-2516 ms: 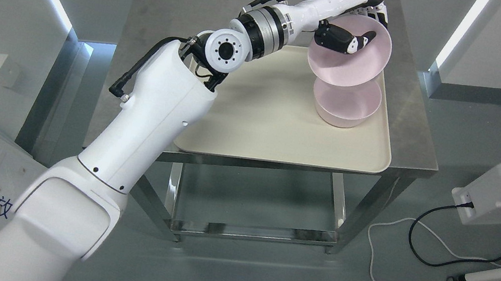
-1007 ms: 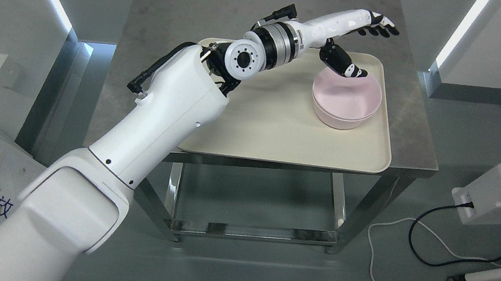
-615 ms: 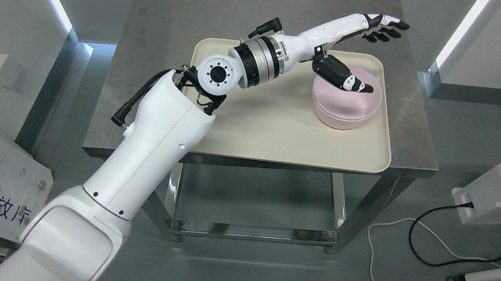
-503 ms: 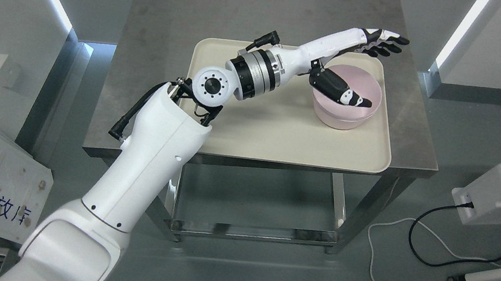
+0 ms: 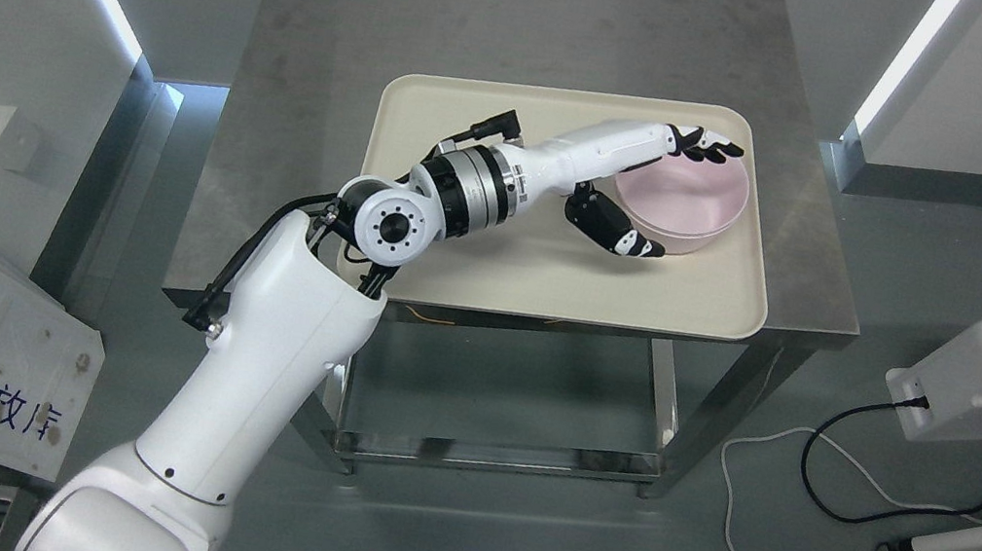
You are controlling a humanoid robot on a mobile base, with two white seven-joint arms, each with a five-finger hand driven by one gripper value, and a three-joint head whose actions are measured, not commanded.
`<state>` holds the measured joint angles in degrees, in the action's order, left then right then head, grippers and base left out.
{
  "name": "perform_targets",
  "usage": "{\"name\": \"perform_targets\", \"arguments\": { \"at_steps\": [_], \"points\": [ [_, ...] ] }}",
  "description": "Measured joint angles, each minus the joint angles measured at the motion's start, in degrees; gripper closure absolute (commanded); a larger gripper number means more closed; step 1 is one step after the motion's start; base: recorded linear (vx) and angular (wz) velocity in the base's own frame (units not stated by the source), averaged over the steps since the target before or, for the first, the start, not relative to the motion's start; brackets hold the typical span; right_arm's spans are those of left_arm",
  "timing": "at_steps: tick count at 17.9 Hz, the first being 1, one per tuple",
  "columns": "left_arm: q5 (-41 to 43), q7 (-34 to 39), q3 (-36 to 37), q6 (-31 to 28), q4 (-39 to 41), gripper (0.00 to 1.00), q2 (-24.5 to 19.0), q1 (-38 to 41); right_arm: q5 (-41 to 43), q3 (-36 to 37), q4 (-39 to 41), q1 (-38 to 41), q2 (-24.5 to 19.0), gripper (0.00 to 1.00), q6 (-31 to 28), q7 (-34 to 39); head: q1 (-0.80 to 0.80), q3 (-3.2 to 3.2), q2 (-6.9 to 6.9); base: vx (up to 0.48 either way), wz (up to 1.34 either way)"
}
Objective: Stack pink IKEA bowls on left shelf middle
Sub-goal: 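Grasp the stacked pink bowls at the rim with the left hand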
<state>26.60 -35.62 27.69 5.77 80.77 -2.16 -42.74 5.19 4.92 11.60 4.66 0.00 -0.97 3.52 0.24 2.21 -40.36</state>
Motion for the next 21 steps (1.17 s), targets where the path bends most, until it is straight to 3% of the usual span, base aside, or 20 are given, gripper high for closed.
{"name": "perform_targets", "arguments": {
  "at_steps": [4, 6, 9, 17, 21],
  "points": [
    [7.1, -0.1, 1.3, 0.3, 0.3, 0.35, 0.5, 0.0, 0.0, 0.0, 0.0, 0.0, 0.0, 0.00, 0.1, 0.0, 0.00, 0.00, 0.00, 0.000, 0.00],
    [11.0, -0.1, 1.8, 1.5, -0.4, 0.47, 0.8, -0.3, 0.0, 0.0, 0.0, 0.0, 0.0, 0.00, 0.0, 0.1, 0.00, 0.00, 0.00, 0.000, 0.00],
    [15.1, 0.3, 2.3, 4.9, -1.7, 0.56, 1.2, -0.9, 0.0, 0.0, 0.0, 0.0, 0.0, 0.00, 0.1, 0.3, 0.00, 0.00, 0.00, 0.000, 0.00],
    [19.2, 2.5, 1.3, 12.8, -5.1, 0.94, 1.7, -1.4, 0.0, 0.0, 0.0, 0.0, 0.0, 0.00, 0.1, 0.1, 0.00, 0.00, 0.00, 0.000, 0.00],
    [19.4, 2.7, -1.6, 17.0, -6.2, 0.94, 1.8, -1.4, 0.0, 0.0, 0.0, 0.0, 0.0, 0.00, 0.1, 0.0, 0.00, 0.00, 0.00, 0.000, 0.00]
  ]
}}
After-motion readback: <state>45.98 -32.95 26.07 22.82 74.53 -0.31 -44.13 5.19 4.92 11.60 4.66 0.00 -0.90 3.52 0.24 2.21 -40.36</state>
